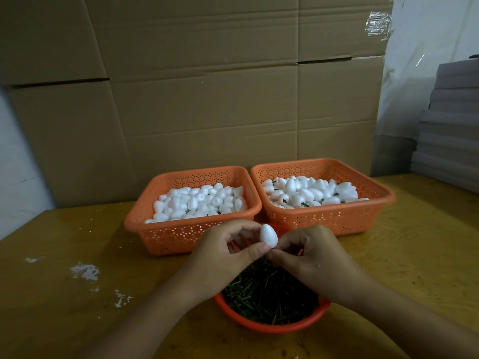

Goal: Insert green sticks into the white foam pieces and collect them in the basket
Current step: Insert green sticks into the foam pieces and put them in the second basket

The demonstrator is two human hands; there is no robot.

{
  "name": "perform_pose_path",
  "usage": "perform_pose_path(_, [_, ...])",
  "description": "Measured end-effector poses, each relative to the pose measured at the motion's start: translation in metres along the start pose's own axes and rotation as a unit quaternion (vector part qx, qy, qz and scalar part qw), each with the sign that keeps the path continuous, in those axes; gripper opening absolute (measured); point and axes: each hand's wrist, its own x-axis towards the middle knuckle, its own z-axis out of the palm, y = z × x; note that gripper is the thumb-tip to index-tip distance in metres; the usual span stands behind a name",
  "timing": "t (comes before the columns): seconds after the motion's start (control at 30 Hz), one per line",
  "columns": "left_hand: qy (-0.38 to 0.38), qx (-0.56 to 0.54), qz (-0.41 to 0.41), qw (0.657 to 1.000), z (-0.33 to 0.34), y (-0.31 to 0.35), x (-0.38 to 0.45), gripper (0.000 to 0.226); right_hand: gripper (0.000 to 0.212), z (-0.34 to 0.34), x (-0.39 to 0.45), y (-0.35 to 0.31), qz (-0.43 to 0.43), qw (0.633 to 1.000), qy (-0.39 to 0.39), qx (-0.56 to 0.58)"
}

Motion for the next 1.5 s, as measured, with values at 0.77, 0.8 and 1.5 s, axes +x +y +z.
perform_pose_path(0.77, [-0.009,-0.025,0.004,1.0,-0.0005,-0.0014,0.0018,0.025,0.014,-0.0002,-0.0006,-0.0012,-0.002,1.0,-0.011,-0.006])
perform_pose_path(0.8, [-0.011,-0.023,0.003,1.0,-0.0006,-0.0013,0.002,0.025,0.015,-0.0004,-0.0004,-0.001,-0.005,1.0,-0.015,-0.011])
perform_pose_path(1.5, [-0.016,-0.006,0.003,1.0,-0.0013,-0.0011,0.0008,0.024,0.012,-0.0002,0.0006,0.0004,-0.015,0.999,-0.021,-0.031])
